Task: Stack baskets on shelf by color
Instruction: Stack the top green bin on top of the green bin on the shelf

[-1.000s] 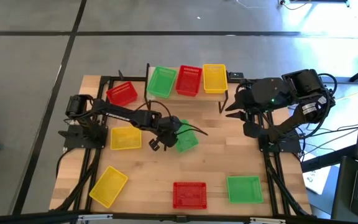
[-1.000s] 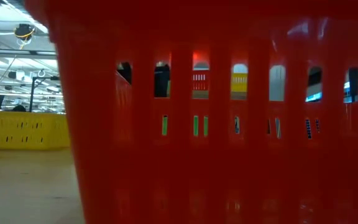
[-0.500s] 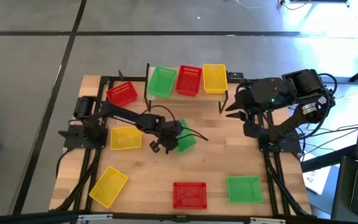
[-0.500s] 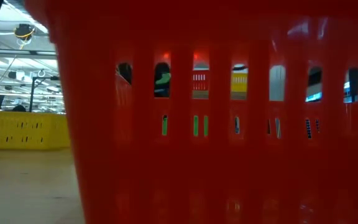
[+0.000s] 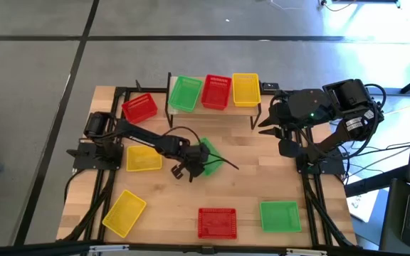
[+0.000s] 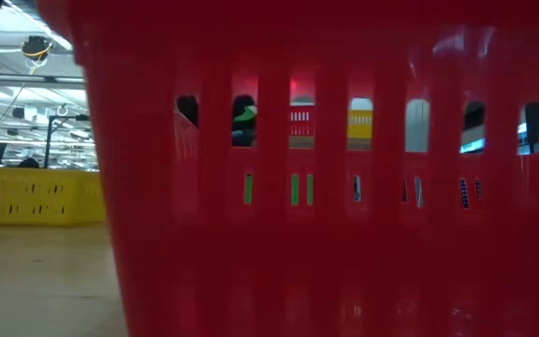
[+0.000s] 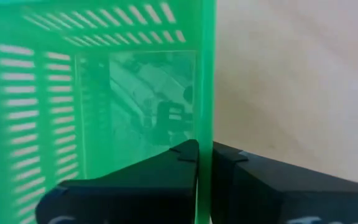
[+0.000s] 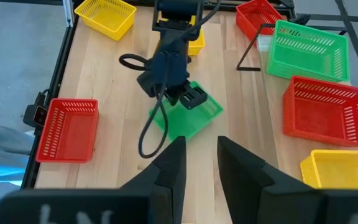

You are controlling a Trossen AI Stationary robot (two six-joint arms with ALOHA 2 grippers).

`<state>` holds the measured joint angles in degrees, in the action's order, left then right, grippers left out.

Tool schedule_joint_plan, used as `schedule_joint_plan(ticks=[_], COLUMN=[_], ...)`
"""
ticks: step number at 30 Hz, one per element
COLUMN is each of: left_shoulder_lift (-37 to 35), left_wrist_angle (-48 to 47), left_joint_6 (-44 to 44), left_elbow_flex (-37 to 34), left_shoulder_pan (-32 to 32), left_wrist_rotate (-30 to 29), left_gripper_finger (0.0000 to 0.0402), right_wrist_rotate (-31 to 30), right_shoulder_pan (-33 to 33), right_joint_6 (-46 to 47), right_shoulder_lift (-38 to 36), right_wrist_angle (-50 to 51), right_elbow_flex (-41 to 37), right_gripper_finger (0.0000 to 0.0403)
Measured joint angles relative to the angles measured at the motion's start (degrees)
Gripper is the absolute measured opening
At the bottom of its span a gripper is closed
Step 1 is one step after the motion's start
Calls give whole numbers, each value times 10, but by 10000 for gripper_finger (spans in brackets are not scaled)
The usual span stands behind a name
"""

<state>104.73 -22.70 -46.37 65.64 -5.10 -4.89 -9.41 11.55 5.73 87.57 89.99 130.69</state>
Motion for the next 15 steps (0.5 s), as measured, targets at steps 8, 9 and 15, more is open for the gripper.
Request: schedule_joint_plan(ticks=[8, 9, 15], left_shoulder_lift=[-10, -15, -34], left_wrist_angle=[-181, -214, -357], left_joint_6=[87, 97, 132], left_elbow_flex=[121, 139, 260], left_shoulder_pan=[-2, -6, -26], left_wrist_rotate=[87, 87, 79], left_gripper_finger=[0, 0, 0], right_wrist_rotate=[0, 0, 0], right_shoulder_pan=[0, 0, 0], right_joint_6=[0, 0, -2], right_shoulder_lift=[0, 0, 0], right_wrist_angle=[0, 0, 0], right_elbow_flex=[0, 0, 0], right_gripper_finger=[87, 87, 87])
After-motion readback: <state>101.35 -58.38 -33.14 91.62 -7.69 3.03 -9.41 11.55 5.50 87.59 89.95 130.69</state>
